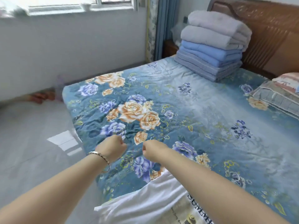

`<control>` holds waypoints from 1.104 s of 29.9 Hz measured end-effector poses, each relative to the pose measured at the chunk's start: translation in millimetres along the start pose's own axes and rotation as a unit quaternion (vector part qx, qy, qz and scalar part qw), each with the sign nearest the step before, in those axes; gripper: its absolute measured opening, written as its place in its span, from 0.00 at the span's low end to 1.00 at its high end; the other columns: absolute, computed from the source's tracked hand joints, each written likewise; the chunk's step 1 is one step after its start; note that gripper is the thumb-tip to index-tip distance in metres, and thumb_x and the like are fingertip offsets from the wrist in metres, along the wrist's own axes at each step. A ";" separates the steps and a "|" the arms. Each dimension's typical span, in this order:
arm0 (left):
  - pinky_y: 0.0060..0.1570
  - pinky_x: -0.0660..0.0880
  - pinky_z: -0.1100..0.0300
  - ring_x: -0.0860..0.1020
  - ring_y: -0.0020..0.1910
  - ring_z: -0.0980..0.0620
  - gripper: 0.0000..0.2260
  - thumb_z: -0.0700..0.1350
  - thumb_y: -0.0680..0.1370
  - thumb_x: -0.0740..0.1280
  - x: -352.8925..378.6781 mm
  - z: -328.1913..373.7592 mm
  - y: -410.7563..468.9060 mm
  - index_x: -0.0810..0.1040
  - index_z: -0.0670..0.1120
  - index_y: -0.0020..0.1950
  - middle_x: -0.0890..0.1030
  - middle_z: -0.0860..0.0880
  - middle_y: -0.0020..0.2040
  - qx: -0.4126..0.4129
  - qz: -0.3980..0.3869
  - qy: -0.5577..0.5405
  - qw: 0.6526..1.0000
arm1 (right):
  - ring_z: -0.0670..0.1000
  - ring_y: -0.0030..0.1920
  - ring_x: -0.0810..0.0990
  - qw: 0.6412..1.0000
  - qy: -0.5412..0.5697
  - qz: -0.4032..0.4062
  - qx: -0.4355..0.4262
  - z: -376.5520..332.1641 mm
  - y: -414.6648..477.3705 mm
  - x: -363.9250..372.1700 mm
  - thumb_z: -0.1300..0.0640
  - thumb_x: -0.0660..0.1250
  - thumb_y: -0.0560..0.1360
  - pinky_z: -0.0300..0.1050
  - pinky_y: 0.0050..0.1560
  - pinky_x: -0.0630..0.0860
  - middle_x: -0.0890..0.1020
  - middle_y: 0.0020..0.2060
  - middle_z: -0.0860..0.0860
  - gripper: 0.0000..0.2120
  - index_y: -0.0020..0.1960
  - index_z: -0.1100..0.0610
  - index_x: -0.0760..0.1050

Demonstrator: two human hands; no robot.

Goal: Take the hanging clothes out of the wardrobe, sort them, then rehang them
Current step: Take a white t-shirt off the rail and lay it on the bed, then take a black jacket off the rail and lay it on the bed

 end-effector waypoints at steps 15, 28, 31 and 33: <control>0.45 0.70 0.60 0.76 0.48 0.46 0.07 0.47 0.77 0.59 -334.6 -432.6 -343.8 0.75 0.47 0.48 0.78 0.47 0.47 -0.252 0.234 0.029 0.938 | 0.58 0.62 0.73 0.890 -0.254 0.077 -0.371 -633.3 -190.4 -25.5 0.59 0.56 0.79 0.45 0.58 0.70 0.73 0.64 0.58 0.16 0.65 0.63 0.70; 0.33 0.64 0.63 0.72 0.38 0.47 0.06 0.44 0.75 0.58 -364.5 -645.1 -722.9 0.72 0.47 0.40 0.73 0.49 0.36 -0.576 0.368 -0.035 0.729 | 0.57 0.62 0.74 0.619 -0.370 0.082 -0.688 -988.1 -426.7 158.6 0.54 0.57 0.79 0.50 0.63 0.72 0.76 0.62 0.56 0.16 0.62 0.60 0.74; 0.31 0.64 0.63 0.71 0.35 0.49 0.06 0.43 0.76 0.58 -358.6 -656.0 -803.2 0.72 0.47 0.41 0.73 0.51 0.35 -0.642 0.397 -0.045 0.654 | 0.57 0.61 0.75 0.548 -0.355 0.070 -0.754 -1028.2 -497.7 191.7 0.56 0.56 0.79 0.48 0.61 0.73 0.76 0.61 0.56 0.16 0.61 0.61 0.75; 0.32 0.65 0.62 0.72 0.36 0.50 0.07 0.43 0.77 0.57 -353.4 -657.0 -853.6 0.73 0.46 0.42 0.72 0.52 0.34 -0.678 0.419 -0.049 0.603 | 0.57 0.60 0.75 0.512 -0.340 0.049 -0.788 -1047.4 -541.7 211.8 0.57 0.55 0.79 0.47 0.59 0.73 0.76 0.61 0.55 0.16 0.62 0.61 0.74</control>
Point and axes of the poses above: each hand's wrist, its own y-axis towards the middle knuckle, its own x-axis out of the palm, z = x × y, the point moved 10 cm from there along y, towards the middle knuckle
